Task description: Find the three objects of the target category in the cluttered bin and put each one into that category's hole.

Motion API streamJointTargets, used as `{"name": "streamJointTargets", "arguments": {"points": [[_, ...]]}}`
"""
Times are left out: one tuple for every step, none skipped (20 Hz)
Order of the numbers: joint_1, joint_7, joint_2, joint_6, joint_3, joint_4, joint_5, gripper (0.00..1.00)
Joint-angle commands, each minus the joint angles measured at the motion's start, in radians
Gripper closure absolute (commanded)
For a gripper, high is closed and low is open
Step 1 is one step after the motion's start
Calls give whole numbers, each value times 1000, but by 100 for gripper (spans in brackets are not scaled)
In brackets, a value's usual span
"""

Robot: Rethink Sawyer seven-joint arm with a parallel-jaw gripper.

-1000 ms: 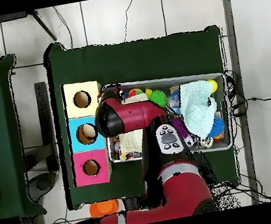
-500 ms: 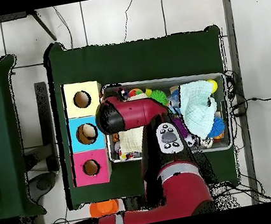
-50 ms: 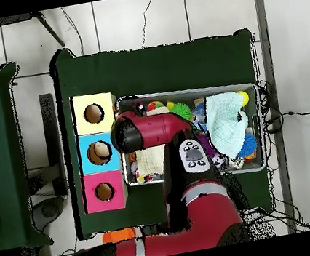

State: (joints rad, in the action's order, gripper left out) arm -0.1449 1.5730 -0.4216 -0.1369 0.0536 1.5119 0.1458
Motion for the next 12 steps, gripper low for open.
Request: {"name": "streamJointTargets", "arguments": {"points": [[-42, 54, 95, -87, 108, -10, 22, 0], [-43, 55, 98, -83, 110, -11, 23, 0], [-43, 56, 99, -83, 111, -11, 23, 0], [-46, 55, 102, -82, 115, -12, 24, 0], [-48, 54, 104, -81, 119, -13, 25, 0], [-59, 50, 108, -79, 132, -11, 27, 0], [-61, 50, 111, -77, 135, -11, 28, 0], [-67, 49, 114, -76, 142, -7, 29, 0], [-69, 50, 117, -80, 145, -6, 26, 0], [-71, 51, 120, -85, 148, -5, 23, 0], [-73, 52, 121, -90, 150, -3, 21, 0], [-78, 54, 123, -100, 156, 2, 15, 0]]}}
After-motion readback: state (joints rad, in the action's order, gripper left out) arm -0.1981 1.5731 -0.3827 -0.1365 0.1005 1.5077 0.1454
